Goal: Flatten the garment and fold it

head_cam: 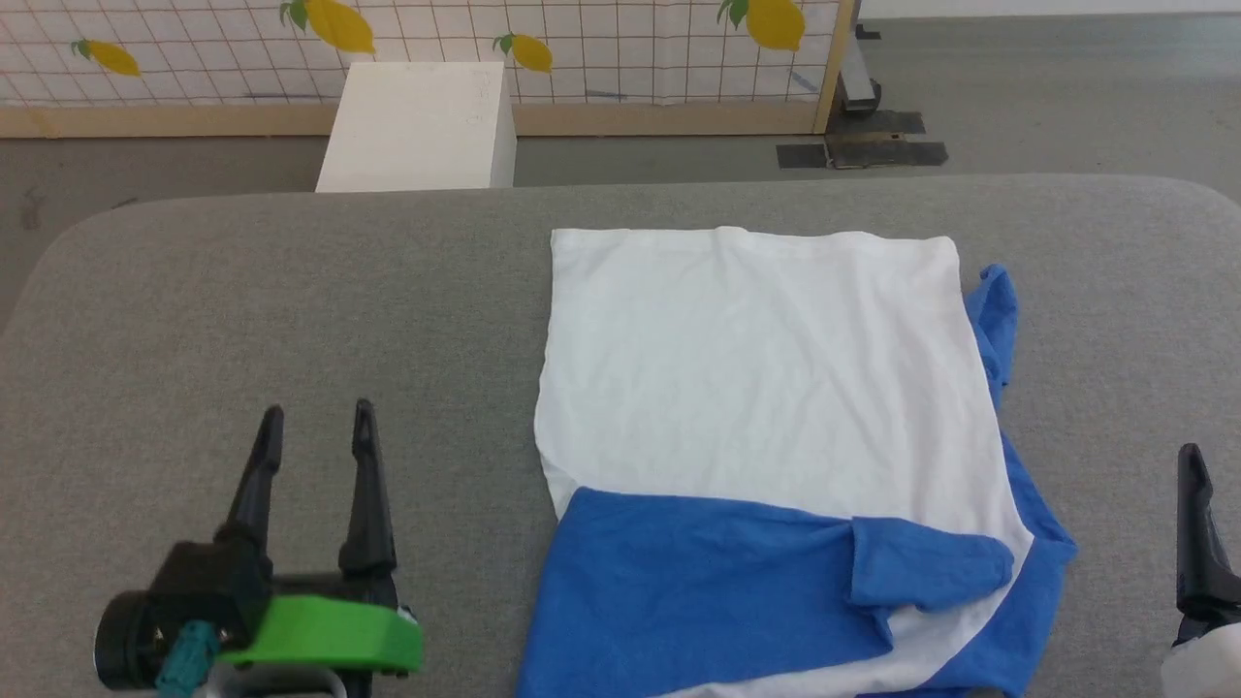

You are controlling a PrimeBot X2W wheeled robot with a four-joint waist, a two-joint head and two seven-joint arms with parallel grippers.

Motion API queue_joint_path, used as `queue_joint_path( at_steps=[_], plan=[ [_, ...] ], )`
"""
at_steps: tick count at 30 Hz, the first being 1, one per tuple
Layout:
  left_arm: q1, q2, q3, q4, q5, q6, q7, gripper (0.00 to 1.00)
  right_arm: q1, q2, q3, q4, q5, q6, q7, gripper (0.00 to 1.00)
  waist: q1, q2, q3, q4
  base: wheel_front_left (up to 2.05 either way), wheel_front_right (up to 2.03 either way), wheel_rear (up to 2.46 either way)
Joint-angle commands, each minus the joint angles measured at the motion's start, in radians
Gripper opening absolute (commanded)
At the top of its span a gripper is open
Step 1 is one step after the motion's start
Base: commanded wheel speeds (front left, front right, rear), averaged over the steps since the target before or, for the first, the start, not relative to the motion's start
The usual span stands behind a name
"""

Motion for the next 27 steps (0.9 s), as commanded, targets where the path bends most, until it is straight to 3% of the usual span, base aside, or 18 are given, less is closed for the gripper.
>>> queue_joint_path(
  at_steps=[1,6,14,20,23,27],
  plan=[
    [0.035,-0.012,0.000,0.000,0.036,-0.004,-0.004,1.00,0.015,0.001,0.002,0.011,0.010,-0.002,-0.011,1.00,0.0000,0.0000,0.005,0.002,0.00,0.00,0.00],
    [0.103,-0.092,0.033,-0.012,0.083,-0.013,-0.004,1.00,0.022,0.001,-0.006,0.053,0.032,-0.002,-0.033,1.00,0.0000,0.0000,0.030,0.009,0.00,0.00,0.00],
    [0.095,-0.171,0.100,-0.025,0.143,-0.088,-0.004,1.00,-0.093,-0.015,-0.011,0.048,0.015,-0.002,-0.010,1.00,0.0000,0.0000,0.122,0.009,0.00,0.00,0.00],
    [0.054,-0.208,0.121,-0.035,0.182,-0.124,-0.004,1.00,-0.319,-0.178,0.003,0.081,0.072,-0.002,0.095,1.00,0.0000,0.0000,0.220,-0.003,0.00,0.00,0.00],
    [0.029,-0.223,0.128,-0.040,0.204,-0.138,-0.004,1.00,-0.459,-0.285,0.032,0.144,0.118,-0.002,0.152,1.00,0.0000,0.0000,0.279,-0.005,0.00,0.00,0.00],
    [-0.005,-0.237,0.130,-0.044,0.227,-0.152,-0.004,1.00,-0.630,-0.374,0.067,0.249,0.185,-0.002,0.228,1.00,0.0000,0.0000,0.353,0.002,0.00,0.00,0.00]
  ],
)
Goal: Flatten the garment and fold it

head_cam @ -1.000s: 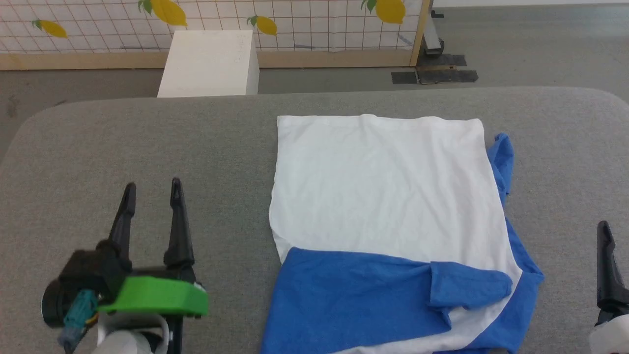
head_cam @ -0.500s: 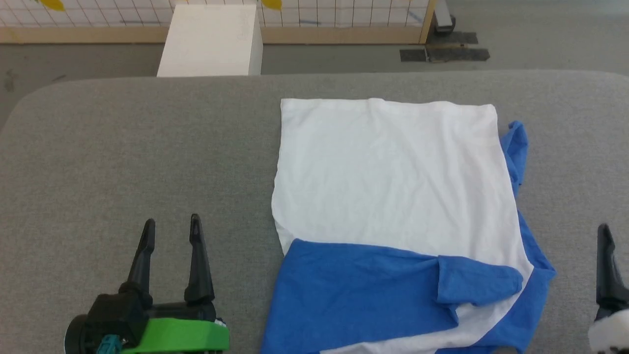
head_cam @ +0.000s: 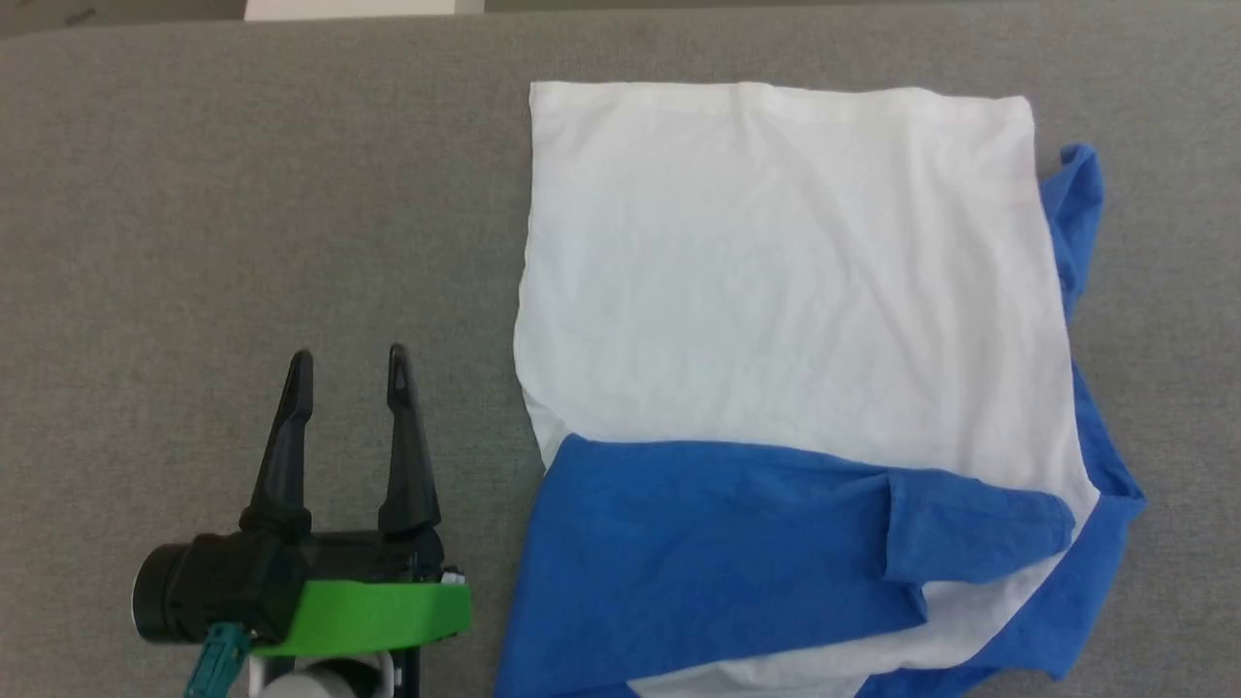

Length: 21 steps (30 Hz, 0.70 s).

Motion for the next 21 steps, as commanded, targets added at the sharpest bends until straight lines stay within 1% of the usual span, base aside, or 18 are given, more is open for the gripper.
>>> queue_joint_path(
  at_steps=[1,3,8,13,18,19,21],
  plan=[
    [-0.026,-0.006,0.004,-0.003,0.011,-0.010,-0.004,1.00,-0.043,-0.021,0.020,0.027,0.008,-0.002,0.016,1.00,0.0000,0.0000,0.098,0.004,0.00,0.00,0.00],
    [-0.043,-0.012,0.004,-0.004,0.023,-0.016,-0.004,1.00,-0.104,-0.048,0.054,0.080,0.021,-0.002,0.053,1.00,0.0000,0.0000,0.128,0.010,0.00,0.00,0.00],
    [-0.075,-0.021,-0.003,-0.006,0.051,-0.031,-0.004,1.00,-0.203,-0.076,0.089,0.203,0.047,-0.002,0.161,1.00,0.0000,0.0000,0.188,0.030,0.00,0.00,0.00],
    [-0.097,-0.033,-0.016,-0.001,0.066,-0.045,-0.004,1.00,-0.226,-0.092,0.111,0.285,0.048,-0.002,0.226,1.00,0.0000,0.0000,0.225,0.055,0.00,0.00,0.00],
    [-0.110,-0.041,-0.021,0.004,0.081,-0.052,-0.004,1.00,-0.219,-0.091,0.126,0.331,0.046,-0.002,0.244,1.00,0.0000,0.0000,0.243,0.076,0.00,0.00,0.00],
    [-0.112,-0.041,-0.021,0.005,0.083,-0.053,-0.004,1.00,-0.215,-0.088,0.130,0.343,0.044,-0.002,0.243,0.82,0.0000,0.0000,0.244,0.080,0.00,0.00,0.00],
    [-0.114,-0.041,-0.020,0.006,0.085,-0.056,-0.004,1.00,-0.210,-0.082,0.141,0.362,0.049,-0.002,0.242,0.27,0.0000,0.0000,0.244,0.087,0.00,0.00,0.00]
  ],
)
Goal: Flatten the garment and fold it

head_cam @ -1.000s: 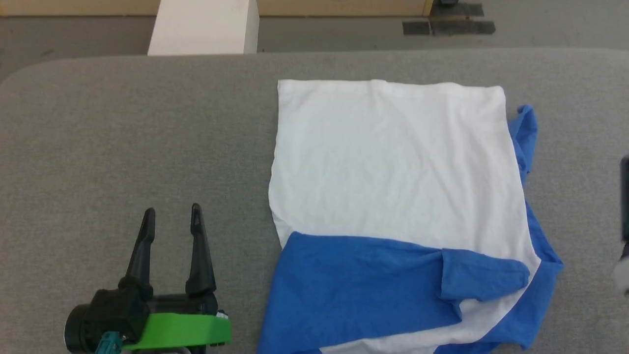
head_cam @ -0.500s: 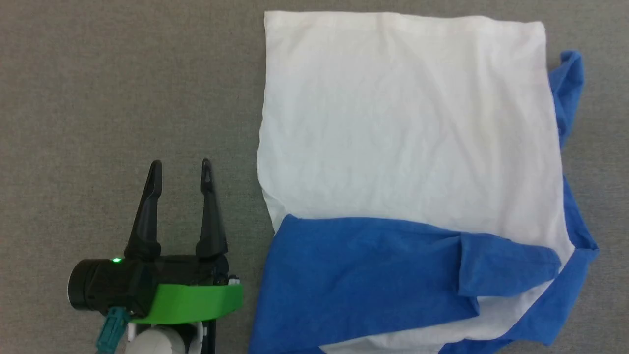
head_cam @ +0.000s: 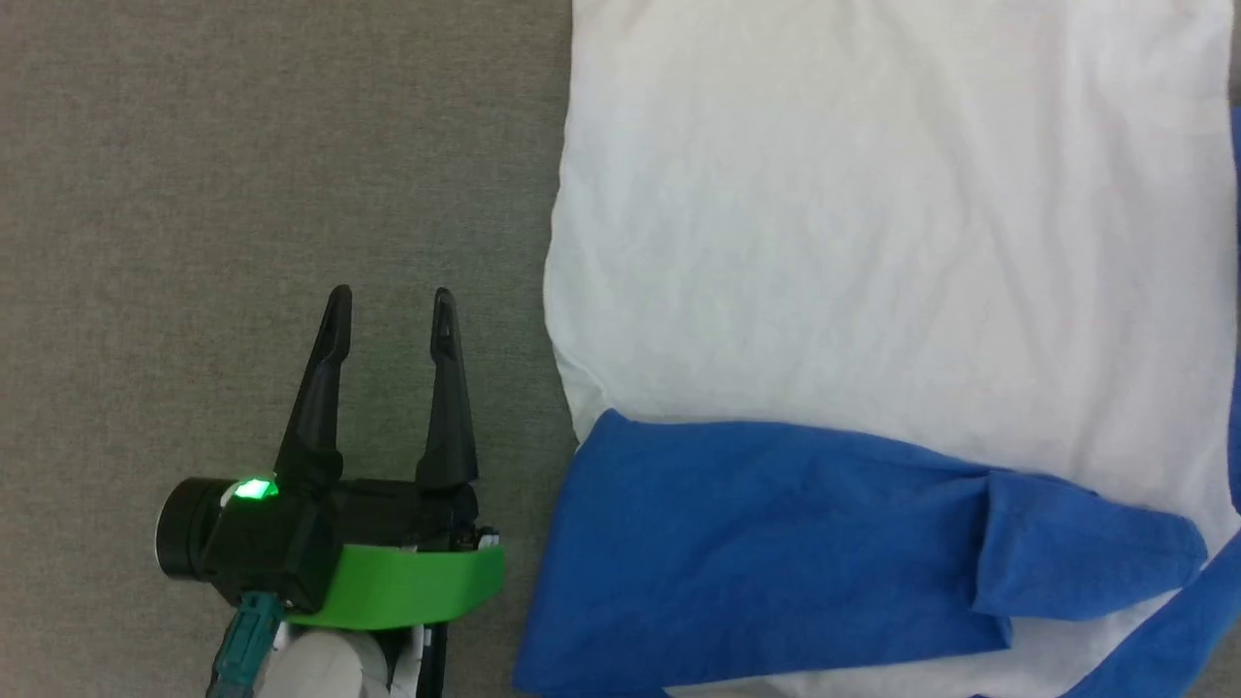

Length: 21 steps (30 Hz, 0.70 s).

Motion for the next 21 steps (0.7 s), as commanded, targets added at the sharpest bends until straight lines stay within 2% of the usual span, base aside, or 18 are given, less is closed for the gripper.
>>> queue_joint_path(
  at_steps=[1,7,14,21],
  plan=[
    [-0.017,-0.002,0.004,0.002,0.012,-0.005,-0.004,1.00,0.002,0.010,0.011,0.012,0.008,-0.002,-0.001,0.00,-0.0001,-0.0001,0.008,0.015,0.00,0.00,0.00],
    [-0.017,0.004,0.015,0.010,0.012,-0.004,-0.004,1.00,-0.011,0.006,0.023,0.039,0.015,-0.002,-0.030,0.00,-0.0001,-0.0001,-0.004,0.012,0.00,0.00,0.00],
    [-0.004,0.009,0.027,0.022,0.006,-0.004,-0.004,1.00,-0.030,-0.039,-0.074,0.080,-0.044,-0.002,-0.118,0.00,-0.0001,-0.0001,-0.077,-0.013,0.00,0.00,0.00],
    [0.029,0.013,0.039,0.038,-0.010,-0.009,-0.004,1.00,0.019,-0.116,-0.210,0.110,-0.067,-0.002,-0.124,0.00,-0.0001,-0.0001,-0.185,-0.031,0.00,0.00,0.00]
  ],
)
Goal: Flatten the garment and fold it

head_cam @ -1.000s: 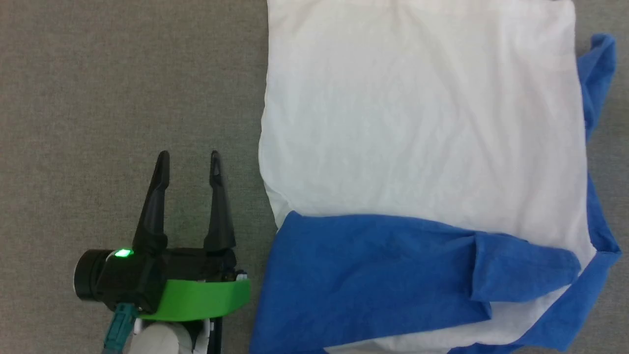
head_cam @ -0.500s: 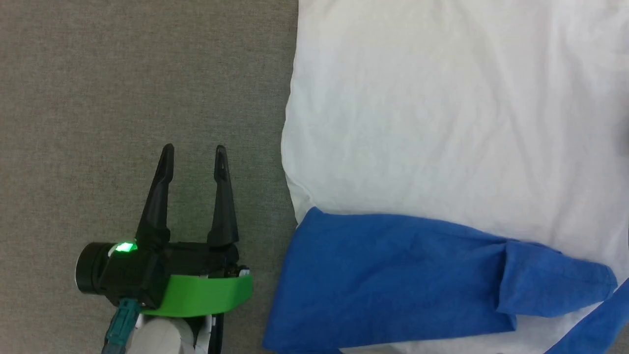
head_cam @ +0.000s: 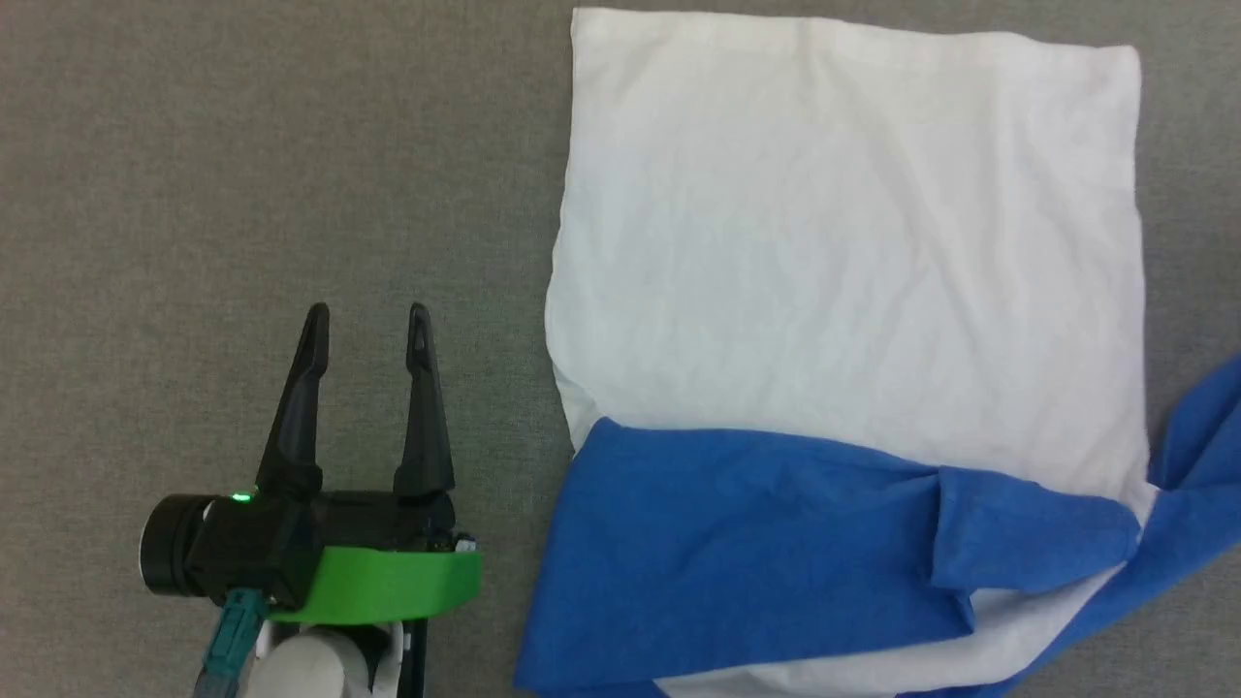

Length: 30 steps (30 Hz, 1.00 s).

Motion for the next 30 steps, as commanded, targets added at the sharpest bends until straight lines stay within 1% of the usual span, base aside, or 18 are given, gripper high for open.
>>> queue_joint_path(
  at_steps=[1,5,8,14,18,24,26,28,30],
  plan=[
    [0.016,0.004,0.007,0.006,-0.006,-0.005,-0.004,1.00,0.034,-0.009,-0.031,0.005,0.000,-0.002,0.002,0.00,-0.0001,-0.0001,-0.077,-0.018,0.00,0.00,0.00],
    [0.046,0.003,0.016,0.012,-0.019,-0.009,-0.004,1.00,0.114,-0.027,-0.135,0.007,-0.006,-0.002,0.010,0.00,-0.0001,-0.0001,-0.140,-0.021,0.00,0.00,0.00],
    [0.072,0.003,0.026,0.013,-0.029,-0.011,-0.004,1.00,0.192,-0.025,-0.209,-0.002,-0.011,-0.002,0.023,0.00,-0.0001,-0.0001,-0.183,-0.025,0.00,0.00,0.00],
    [0.126,0.005,0.037,0.014,-0.045,-0.013,-0.004,1.00,0.328,0.023,-0.288,-0.034,0.010,-0.002,0.065,0.00,-0.0001,-0.0001,-0.249,-0.036,0.00,0.00,0.00],
    [0.155,0.012,0.041,0.012,-0.053,-0.012,-0.003,1.00,0.402,0.036,-0.326,-0.058,0.035,-0.002,0.118,0.00,-0.0001,-0.0001,-0.284,-0.040,0.00,0.00,0.00],
    [0.179,0.019,0.045,0.003,-0.059,-0.006,0.002,1.00,0.470,0.021,-0.370,-0.108,0.052,-0.002,0.146,0.00,-0.0001,-0.0001,-0.314,-0.048,0.00,0.00,0.00],
    [0.183,0.019,0.043,0.000,-0.060,-0.005,0.003,1.00,0.480,0.018,-0.367,-0.127,0.060,-0.002,0.147,0.00,-0.0001,-0.0001,-0.318,-0.050,0.00,0.00,0.00],
    [0.185,0.019,0.041,-0.002,-0.061,-0.004,0.004,1.00,0.494,0.010,-0.343,-0.157,0.074,-0.002,0.149,0.00,-0.0001,-0.0001,-0.319,-0.053,0.00,0.00,0.00],
    [0.187,0.019,0.040,-0.004,-0.062,-0.003,0.005,1.00,0.498,0.015,-0.309,-0.191,0.105,-0.002,0.165,0.00,-0.0001,-0.0001,-0.318,-0.056,0.00,0.00,0.00]
  ],
)
